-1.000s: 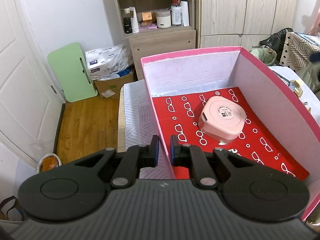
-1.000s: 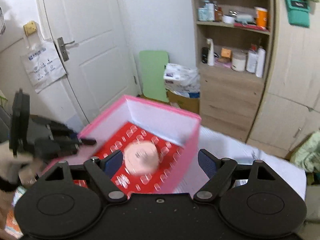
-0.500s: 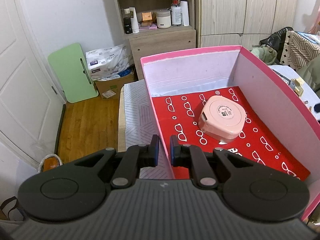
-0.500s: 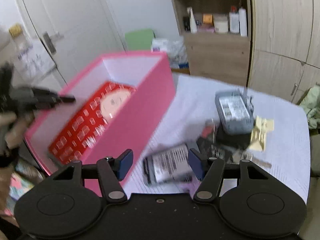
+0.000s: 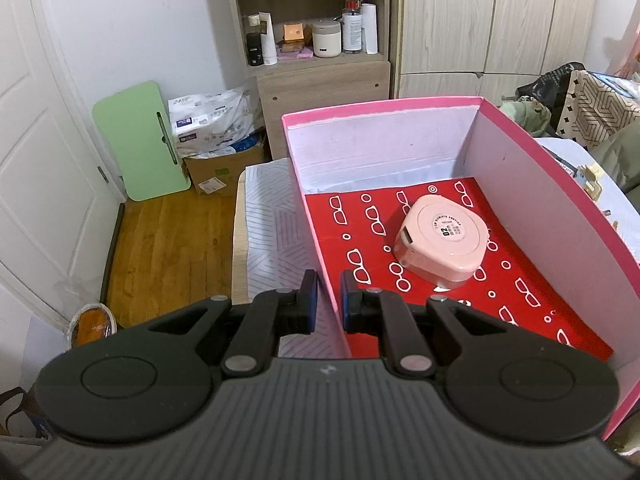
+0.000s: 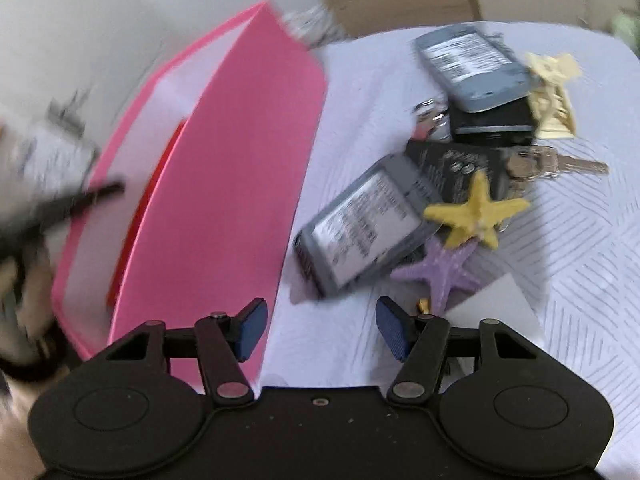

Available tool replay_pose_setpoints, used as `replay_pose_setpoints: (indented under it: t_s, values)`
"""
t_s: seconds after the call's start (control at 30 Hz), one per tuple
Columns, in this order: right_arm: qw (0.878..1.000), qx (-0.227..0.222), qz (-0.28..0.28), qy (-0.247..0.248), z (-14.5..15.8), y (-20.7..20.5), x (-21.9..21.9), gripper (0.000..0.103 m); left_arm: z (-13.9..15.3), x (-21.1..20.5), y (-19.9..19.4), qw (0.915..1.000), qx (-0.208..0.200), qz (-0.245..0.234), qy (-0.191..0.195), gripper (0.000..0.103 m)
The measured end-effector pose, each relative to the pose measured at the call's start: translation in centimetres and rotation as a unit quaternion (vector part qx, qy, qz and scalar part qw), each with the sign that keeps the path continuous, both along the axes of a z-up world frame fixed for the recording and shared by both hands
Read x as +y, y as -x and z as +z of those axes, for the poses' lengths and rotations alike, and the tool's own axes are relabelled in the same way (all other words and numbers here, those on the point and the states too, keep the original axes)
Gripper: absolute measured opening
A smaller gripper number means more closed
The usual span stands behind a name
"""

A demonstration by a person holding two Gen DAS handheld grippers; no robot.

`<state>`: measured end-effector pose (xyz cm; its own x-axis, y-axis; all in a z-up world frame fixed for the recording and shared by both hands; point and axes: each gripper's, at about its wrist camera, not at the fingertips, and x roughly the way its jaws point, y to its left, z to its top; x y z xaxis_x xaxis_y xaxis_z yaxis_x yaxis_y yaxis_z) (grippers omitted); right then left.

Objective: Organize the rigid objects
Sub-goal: 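Move the right gripper back to the table and grasp the grey battery, then carry the grey battery into the box and release it beside the case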

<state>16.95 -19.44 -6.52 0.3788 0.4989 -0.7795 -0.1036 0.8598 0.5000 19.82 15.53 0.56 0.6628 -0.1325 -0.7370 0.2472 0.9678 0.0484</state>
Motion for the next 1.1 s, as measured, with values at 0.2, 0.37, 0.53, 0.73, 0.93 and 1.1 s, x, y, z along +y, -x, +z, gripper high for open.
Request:
replay_pose_setpoints:
  t_s: [0.2,0.37,0.53,0.73,0.93,1.1]
  values:
    - [0.997,-0.056,-0.039,0.02,-0.3,0.6,0.6,0.064,0.0,0.0,-0.1,1.0,0.0,0.0,0.002,0.011]
    - [0.991,-0.116,-0.059,0.028,-0.9,1.5,0.9,0.06,0.0,0.1,-0.1,0.9999,0.005,-0.001,0.01,0.011]
    - [0.988,-0.124,-0.081,0.029,-1.0,1.5,0.6,0.023,0.1,0.1,-0.1,0.9999,0.005,-0.001,0.011,0.011]
    - [0.989,-0.121,-0.082,0.004,-1.1,0.9,-0.3,0.009,0.1,0.1,-0.2,0.9998,0.006,0.0,0.016,0.012]
    - [0.985,-0.153,-0.073,0.034,0.2,0.7,0.1,0.009,0.1,0.4,-0.1,0.9998,0.008,0.002,0.019,0.012]
    - [0.983,-0.161,-0.055,0.074,1.2,0.8,0.4,0.009,0.1,0.4,-0.1,0.9998,0.007,0.001,0.019,0.012]
